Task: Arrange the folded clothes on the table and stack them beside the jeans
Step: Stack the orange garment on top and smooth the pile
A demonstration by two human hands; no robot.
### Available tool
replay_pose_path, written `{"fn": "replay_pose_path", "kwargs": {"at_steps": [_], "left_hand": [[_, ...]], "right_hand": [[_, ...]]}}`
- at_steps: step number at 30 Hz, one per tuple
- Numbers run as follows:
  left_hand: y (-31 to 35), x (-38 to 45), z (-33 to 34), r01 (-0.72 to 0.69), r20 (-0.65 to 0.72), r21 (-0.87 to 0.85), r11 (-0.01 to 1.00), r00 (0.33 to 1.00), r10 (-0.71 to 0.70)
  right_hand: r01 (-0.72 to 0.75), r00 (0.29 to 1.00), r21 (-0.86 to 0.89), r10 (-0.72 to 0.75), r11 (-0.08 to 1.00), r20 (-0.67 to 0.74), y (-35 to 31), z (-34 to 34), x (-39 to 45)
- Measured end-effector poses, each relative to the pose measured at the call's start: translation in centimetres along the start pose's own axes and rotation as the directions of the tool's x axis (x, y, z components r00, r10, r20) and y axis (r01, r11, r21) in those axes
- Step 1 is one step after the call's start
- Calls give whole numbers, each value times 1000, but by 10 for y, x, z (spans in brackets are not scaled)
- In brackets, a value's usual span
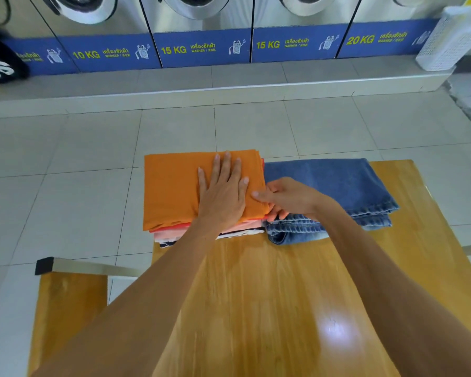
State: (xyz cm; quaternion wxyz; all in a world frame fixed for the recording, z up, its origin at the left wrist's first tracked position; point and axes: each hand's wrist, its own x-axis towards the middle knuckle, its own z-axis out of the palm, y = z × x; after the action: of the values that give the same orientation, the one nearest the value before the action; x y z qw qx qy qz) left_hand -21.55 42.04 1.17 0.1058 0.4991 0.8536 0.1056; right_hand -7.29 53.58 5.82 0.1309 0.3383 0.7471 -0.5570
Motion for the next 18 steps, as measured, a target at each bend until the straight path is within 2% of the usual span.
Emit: {"fn": "replay_pose_path", "kwargs": {"at_steps": [3, 6, 8, 9, 13, 15, 18], "left_hand": [[0, 0, 0, 1, 1, -10, 1000, 1000, -1], [0, -1, 0, -10, 1, 15, 1000, 1000, 10], [1, -2, -1, -13, -7, 26, 1000, 1000, 13], [1, -2, -1, -14, -13, 31, 999, 1000, 14], [8, -4, 0, -10, -33, 48, 999, 999, 12], [11, -5, 0, 0, -34, 44, 999, 999, 2], [13, -3, 0, 5, -29, 38, 999, 1000, -4]], "right_hand": [[100, 990, 184, -79, 978, -114, 15, 4, 2], [79, 993, 252, -54, 965, -105, 27, 4, 1], [51, 995, 244, -29, 968, -93, 24, 1, 2], [47, 991, 244, -15, 969, -129, 18, -1, 4], [112, 914, 168, -36, 979, -403, -8, -9, 29], [113, 903, 101, -60, 988, -426, -17, -8, 43], [111, 923, 120, -58, 987, -379, -21, -10, 52]]}}
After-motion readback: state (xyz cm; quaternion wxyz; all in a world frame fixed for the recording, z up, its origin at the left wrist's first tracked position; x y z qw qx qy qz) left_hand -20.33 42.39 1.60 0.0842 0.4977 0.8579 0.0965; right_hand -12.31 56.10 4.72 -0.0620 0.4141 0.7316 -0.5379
